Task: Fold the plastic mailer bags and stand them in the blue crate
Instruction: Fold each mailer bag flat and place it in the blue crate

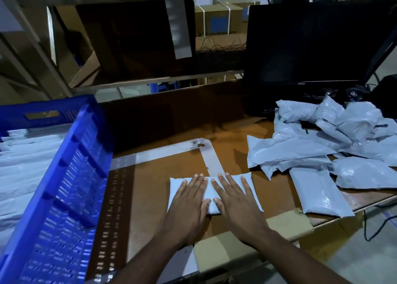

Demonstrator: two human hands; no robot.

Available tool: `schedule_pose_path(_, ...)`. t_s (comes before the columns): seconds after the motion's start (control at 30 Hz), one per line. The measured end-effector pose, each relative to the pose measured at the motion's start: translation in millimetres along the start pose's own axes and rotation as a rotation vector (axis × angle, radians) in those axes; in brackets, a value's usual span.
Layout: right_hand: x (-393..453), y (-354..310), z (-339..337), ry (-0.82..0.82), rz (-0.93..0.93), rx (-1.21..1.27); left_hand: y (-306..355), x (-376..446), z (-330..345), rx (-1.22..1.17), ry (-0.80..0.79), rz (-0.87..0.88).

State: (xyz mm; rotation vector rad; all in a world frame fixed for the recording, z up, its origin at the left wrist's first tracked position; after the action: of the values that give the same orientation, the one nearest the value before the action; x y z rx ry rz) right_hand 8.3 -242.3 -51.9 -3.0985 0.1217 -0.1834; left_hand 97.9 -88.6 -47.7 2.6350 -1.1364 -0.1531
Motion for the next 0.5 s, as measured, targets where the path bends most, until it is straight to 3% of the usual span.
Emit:
schedule_pose_path(0.1,2.9,4.3,-3.8,-0.025,-0.022,0.105,0.1,3.3,-2.6,-0.039,-0.004,0.003)
schedule_pose_path(0.2,-3.4,4.8,-17.0,0.077,-0.02,0.265,3.9,2.3,-5.9,-0.093,0.048,0.007)
schedule_pose_path(0.3,-20.2,-2.1,-23.7,0.243,0.007,0.229,10.8,-5.8,-5.0,-0.152,0.186,0.053)
schedule_pose_path(0.4,-19.4,-1.5,-13.5,0.202,0.048,0.343,10.4,-16.2,8.5,-0.124,0.203,0.152)
schedule_pose_path(0.5,-6.9,7.9,-5.5,0.21,0.027,0.37,4.2,-10.8,12.0,-0.131,0.18,0.116)
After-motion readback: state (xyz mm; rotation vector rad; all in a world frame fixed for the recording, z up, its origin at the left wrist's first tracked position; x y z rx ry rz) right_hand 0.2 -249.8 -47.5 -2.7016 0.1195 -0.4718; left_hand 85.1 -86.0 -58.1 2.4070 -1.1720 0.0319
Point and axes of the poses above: each hand's wrist, its own x-axis towards the middle knuckle, its own z-axis out of the palm, y = z × x, the point moved 2 cm from there along x, towards the middle knuckle, and after that the axes turned 6 degrees about -z, right-handed, at the moved point
